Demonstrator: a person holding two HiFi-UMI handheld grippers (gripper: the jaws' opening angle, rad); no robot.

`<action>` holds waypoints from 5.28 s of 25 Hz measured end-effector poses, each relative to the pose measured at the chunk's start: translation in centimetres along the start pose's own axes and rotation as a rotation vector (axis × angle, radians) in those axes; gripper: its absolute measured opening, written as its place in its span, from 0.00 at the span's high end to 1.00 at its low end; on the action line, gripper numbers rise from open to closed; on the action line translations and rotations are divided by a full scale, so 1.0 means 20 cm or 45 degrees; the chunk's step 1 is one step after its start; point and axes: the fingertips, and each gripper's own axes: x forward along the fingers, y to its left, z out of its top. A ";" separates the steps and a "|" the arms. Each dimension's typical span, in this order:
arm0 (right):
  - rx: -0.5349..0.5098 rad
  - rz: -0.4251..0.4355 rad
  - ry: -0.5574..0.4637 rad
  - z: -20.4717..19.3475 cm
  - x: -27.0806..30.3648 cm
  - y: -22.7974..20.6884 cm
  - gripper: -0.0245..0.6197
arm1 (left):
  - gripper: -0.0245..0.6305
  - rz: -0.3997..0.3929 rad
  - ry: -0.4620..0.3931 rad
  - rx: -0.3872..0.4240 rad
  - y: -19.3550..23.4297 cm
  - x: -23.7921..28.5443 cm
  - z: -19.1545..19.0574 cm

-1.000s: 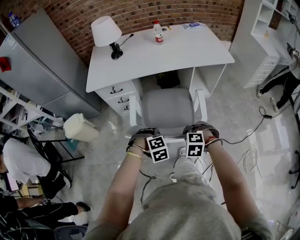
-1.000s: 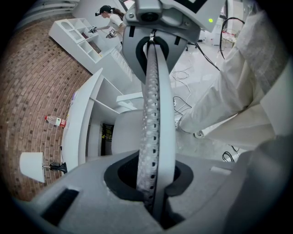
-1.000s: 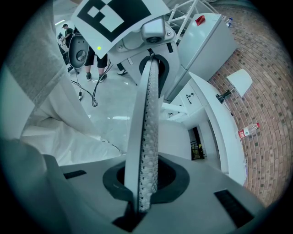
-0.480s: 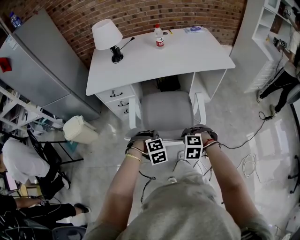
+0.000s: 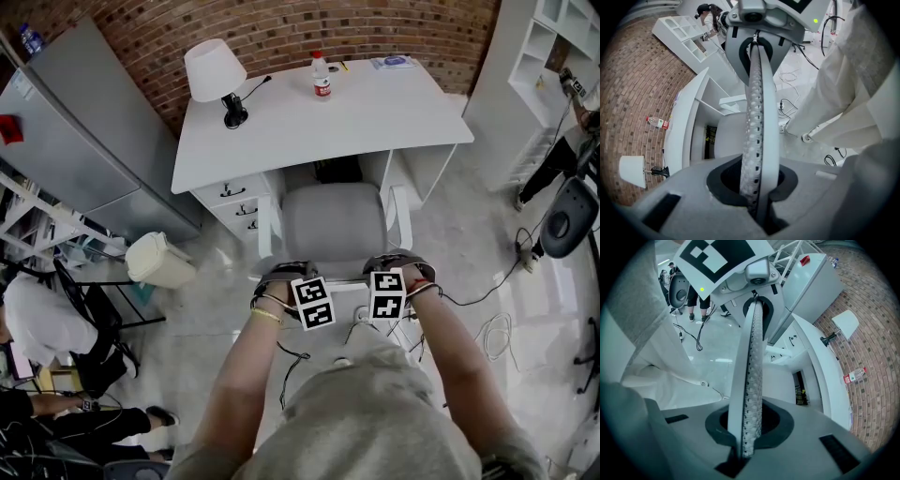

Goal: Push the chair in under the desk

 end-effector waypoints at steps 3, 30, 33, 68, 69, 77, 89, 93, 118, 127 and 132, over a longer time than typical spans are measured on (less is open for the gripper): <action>-0.006 0.002 0.000 -0.01 0.01 -0.02 0.93 | 0.89 -0.001 0.002 -0.005 0.02 0.01 0.00; -0.045 0.012 -0.016 -0.04 0.02 -0.16 0.93 | 0.90 -0.007 0.013 -0.032 0.15 0.04 0.02; -0.047 0.011 -0.016 -0.05 0.03 -0.17 0.93 | 0.90 -0.007 0.016 -0.035 0.15 0.05 0.02; -0.136 0.037 -0.046 -0.18 0.07 -0.30 0.93 | 0.90 0.013 0.056 -0.120 0.24 0.14 0.12; -0.138 0.037 -0.047 -0.18 0.07 -0.30 0.93 | 0.90 0.013 0.055 -0.120 0.24 0.13 0.12; -0.139 0.033 -0.049 -0.18 0.07 -0.30 0.93 | 0.90 0.016 0.058 -0.118 0.25 0.13 0.12; -0.148 0.030 -0.049 -0.18 0.06 -0.29 0.93 | 0.90 0.027 0.061 -0.117 0.24 0.13 0.12; -0.146 0.028 -0.048 -0.19 0.07 -0.29 0.93 | 0.90 0.037 0.060 -0.116 0.24 0.13 0.12; -0.121 0.010 -0.038 -0.17 0.04 -0.31 0.93 | 0.90 0.029 0.066 -0.108 0.25 0.12 0.11; -0.037 0.004 -0.042 -0.16 0.01 -0.31 0.72 | 0.76 0.028 -0.025 -0.156 0.24 0.05 0.13; -0.042 -0.056 -0.056 -0.14 -0.02 -0.31 0.68 | 0.69 0.100 -0.056 -0.125 0.23 0.02 0.15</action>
